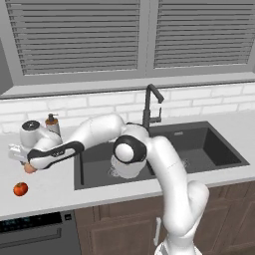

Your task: Put the colander in the sink, put the tangerine, apple, peach in the colander, and turn on the sink faucet and pour water over the colander.

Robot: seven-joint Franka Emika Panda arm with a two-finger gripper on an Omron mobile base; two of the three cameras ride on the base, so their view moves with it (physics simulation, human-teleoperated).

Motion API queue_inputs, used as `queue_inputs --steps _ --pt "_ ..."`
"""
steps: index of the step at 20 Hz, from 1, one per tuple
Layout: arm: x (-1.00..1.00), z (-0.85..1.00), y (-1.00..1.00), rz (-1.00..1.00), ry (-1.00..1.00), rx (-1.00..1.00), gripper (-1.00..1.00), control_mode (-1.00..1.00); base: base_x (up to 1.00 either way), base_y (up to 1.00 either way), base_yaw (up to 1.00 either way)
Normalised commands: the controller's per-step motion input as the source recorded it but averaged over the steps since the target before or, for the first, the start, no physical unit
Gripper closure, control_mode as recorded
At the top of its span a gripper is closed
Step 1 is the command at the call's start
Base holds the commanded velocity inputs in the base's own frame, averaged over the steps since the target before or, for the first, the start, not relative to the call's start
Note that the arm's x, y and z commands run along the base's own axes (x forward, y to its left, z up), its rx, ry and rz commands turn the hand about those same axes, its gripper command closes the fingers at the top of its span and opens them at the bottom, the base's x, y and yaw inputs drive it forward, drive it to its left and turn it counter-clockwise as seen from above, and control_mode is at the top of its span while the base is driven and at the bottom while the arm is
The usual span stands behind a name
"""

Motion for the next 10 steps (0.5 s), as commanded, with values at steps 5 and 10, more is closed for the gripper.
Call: queue_inputs --steps 5,10 --pt "0.0 0.24 -1.0 -0.16 -0.15 -0.04 1.0 -1.0 0.0 0.0 0.0" --pt "0.0 0.13 -1.0 -0.16 -0.1 -0.03 1.0 -1.0 0.0 0.0 0.0"
